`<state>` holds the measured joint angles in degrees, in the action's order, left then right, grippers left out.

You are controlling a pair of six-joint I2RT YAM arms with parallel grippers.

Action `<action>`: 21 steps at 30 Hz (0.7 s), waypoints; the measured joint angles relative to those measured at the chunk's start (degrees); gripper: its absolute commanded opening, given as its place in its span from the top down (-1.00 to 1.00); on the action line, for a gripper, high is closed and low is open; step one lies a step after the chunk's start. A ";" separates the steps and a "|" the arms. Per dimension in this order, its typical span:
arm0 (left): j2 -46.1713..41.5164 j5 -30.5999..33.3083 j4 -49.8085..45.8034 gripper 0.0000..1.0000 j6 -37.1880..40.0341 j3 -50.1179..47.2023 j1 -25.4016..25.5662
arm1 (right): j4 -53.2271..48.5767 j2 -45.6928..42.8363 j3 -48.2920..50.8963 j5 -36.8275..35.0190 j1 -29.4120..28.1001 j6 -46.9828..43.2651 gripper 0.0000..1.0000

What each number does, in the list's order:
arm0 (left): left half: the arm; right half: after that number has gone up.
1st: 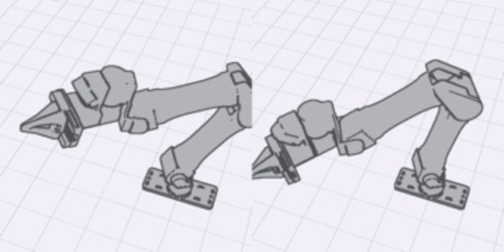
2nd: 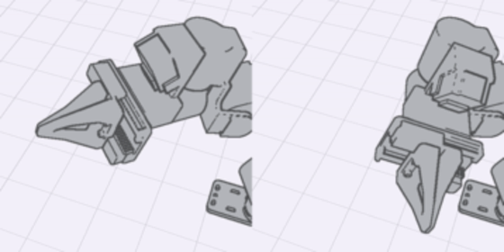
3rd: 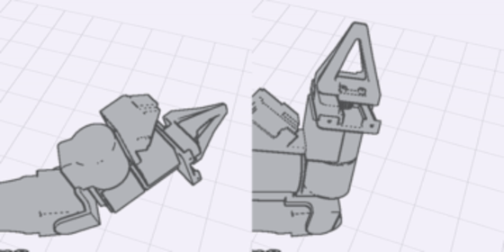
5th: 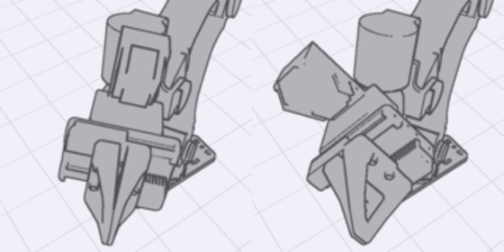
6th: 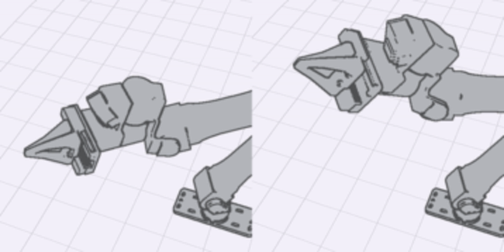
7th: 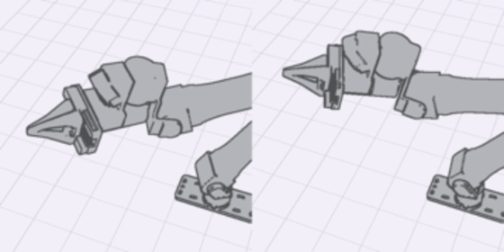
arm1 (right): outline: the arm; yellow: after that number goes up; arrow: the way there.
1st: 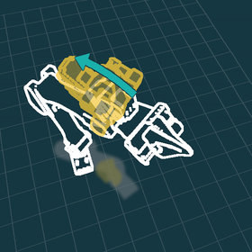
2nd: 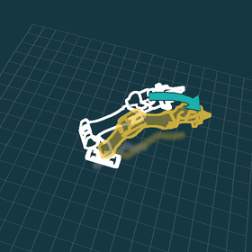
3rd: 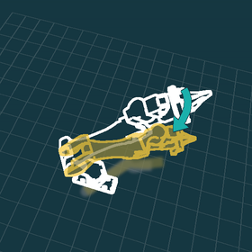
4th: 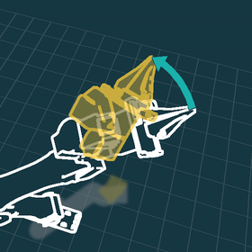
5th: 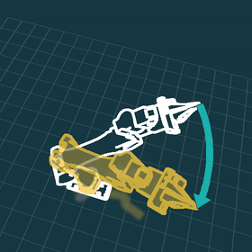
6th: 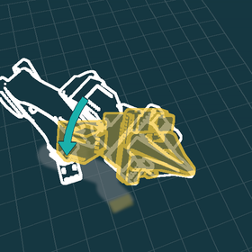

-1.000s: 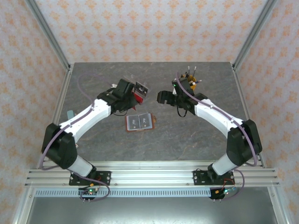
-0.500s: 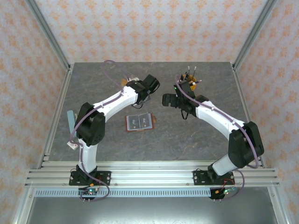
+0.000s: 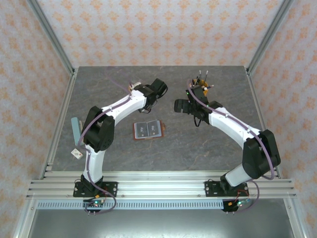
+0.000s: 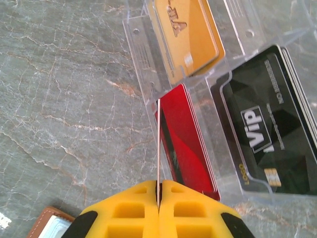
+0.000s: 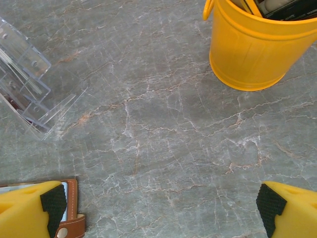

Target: Take the credit cards out of the card holder

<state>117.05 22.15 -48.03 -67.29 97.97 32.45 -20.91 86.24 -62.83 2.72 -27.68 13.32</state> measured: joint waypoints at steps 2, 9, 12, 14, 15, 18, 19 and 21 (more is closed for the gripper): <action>0.52 0.61 0.46 1.00 -1.86 0.02 -0.07 | -0.44 0.00 0.00 -0.46 0.00 -0.11 -1.00; 2.12 0.96 2.60 1.00 -6.49 0.04 -0.24 | -1.29 0.00 0.00 -1.25 0.00 -0.13 -1.00; 3.15 0.83 3.17 1.00 -8.13 0.37 -0.26 | -1.46 0.00 0.00 -1.29 0.00 -0.13 -1.00; 3.87 0.83 3.54 1.00 -9.29 0.52 -0.31 | -1.46 0.00 0.00 -1.29 0.00 -0.11 -1.00; 4.20 0.85 3.67 1.00 -9.81 0.57 -0.35 | -1.46 0.00 0.00 -1.29 0.00 -0.13 -1.00; 4.90 0.83 3.98 1.00 -10.97 0.57 -0.59 | -1.49 0.00 0.00 -1.29 0.00 -0.11 -1.00; 5.09 0.83 4.15 1.00 -11.17 0.59 -0.72 | -1.46 0.00 0.00 -1.29 0.00 -0.09 -1.00; 5.55 0.81 4.15 1.00 -11.41 1.07 -1.01 | -1.46 0.00 0.00 -1.27 0.00 -0.09 -1.00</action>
<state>122.61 22.96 -43.88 -78.70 99.04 31.44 -22.37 86.24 -62.83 1.45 -27.68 13.23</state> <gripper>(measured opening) 0.068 0.998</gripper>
